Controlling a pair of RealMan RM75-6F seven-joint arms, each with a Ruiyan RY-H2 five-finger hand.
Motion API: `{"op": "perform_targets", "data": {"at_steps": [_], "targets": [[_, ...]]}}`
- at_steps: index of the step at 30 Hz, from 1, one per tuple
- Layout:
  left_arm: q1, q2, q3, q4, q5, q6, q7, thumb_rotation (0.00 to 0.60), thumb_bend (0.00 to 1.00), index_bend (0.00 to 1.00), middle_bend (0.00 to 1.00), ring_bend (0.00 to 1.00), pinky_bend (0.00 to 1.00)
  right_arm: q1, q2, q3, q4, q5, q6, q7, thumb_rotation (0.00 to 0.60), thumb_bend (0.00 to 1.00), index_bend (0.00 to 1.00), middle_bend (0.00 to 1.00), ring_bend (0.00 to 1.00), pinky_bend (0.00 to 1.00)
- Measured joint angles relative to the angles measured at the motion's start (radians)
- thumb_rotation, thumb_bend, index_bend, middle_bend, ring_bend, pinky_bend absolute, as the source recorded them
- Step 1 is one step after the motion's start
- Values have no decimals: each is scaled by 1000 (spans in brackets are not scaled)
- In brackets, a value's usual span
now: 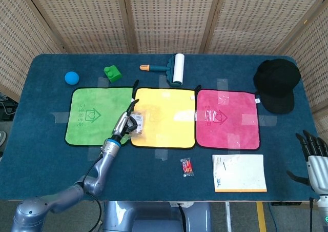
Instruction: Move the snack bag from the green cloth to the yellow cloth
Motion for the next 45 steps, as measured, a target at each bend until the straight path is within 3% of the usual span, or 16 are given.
{"op": "perform_targets", "data": {"at_steps": [30,37,45], "targets": [[-218,-171,-112,229,-59,-91,36,600,1000,0,0,0,0,-2,10,17,15,46,-19,39,600,0,0,0,0,0],[-210,-148,-104,205,-43,-68,14,600,1000,0,0,0,0,-2,10,17,15,47,-21,39,600,0,0,0,0,0],[-154,-57,-95,83,-16,0,-38,600,1000,0,0,0,0,-4,11,14,7,32,-13,35,600,0,0,0,0,0]]}}
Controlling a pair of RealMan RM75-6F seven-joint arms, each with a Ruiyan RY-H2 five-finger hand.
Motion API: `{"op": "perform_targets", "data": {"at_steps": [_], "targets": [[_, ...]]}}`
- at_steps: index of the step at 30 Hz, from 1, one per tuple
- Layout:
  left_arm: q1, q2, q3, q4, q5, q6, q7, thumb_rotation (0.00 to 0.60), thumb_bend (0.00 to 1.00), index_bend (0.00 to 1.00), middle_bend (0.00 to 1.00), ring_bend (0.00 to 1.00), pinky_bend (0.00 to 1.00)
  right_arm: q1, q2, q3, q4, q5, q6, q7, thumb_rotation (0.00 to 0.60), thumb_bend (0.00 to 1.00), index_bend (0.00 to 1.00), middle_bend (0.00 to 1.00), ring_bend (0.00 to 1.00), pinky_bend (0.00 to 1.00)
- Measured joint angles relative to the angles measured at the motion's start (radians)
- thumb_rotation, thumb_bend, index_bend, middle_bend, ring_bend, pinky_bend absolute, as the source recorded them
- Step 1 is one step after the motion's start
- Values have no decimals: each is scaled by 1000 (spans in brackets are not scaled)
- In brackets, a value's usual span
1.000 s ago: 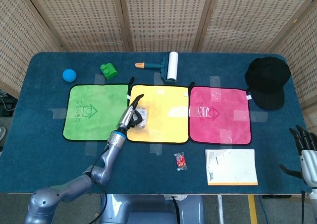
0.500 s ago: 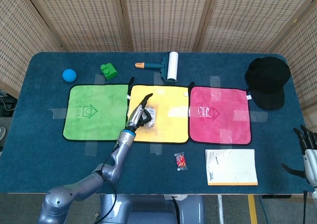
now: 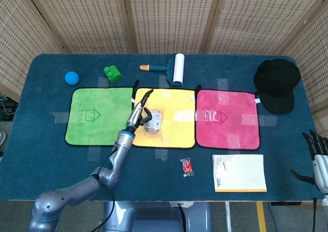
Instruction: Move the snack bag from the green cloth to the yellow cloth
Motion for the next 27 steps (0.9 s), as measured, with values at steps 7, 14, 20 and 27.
{"op": "perform_targets", "data": {"at_steps": [7,14,20,27], "targets": [[66,174,21,-188,27,45,34,600,510,0,0,0,0,-1,-1,-6,-12,-20,11,-17,600,0,0,0,0,0],[142,428,61,-449,4,29,297,600,60,0,0,0,0,-5,0,-8,-29,-37,31,-28,600,0,0,0,0,0],[237,657,113,-670,-34,71,590,600,0,0,0,0,0,-10,3,-14,-41,-52,43,-35,600,0,0,0,0,0],[429,874,212,-882,-48,301,874,600,0,0,0,0,0,-7,-3,-21,-45,-66,41,-51,600,0,0,0,0,0]]}}
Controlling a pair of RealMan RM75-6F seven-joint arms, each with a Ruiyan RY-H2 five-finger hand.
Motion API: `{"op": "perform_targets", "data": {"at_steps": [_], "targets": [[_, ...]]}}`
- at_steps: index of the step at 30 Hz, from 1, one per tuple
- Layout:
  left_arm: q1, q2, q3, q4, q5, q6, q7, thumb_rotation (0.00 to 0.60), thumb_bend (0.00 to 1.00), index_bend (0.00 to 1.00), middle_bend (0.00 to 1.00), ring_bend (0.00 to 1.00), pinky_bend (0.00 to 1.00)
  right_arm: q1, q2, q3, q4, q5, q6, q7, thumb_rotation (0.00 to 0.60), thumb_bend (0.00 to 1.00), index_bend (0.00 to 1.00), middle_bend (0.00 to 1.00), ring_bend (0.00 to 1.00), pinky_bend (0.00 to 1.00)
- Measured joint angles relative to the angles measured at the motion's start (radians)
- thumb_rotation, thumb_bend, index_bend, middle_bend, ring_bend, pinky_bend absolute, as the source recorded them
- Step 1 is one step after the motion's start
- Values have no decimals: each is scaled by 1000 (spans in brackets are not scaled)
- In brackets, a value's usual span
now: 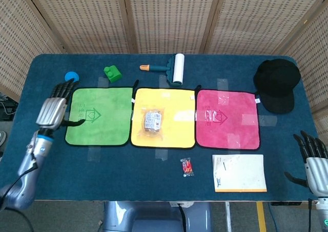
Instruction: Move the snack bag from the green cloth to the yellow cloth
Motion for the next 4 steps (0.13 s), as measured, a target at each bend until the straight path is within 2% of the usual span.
{"op": "perform_targets", "data": {"at_steps": [4], "targets": [[126,66,69,-115,-3,159,141,600,0,0,0,0,0,2,-2,-1,0,-3,-2,-2,600,0,0,0,0,0]]}}
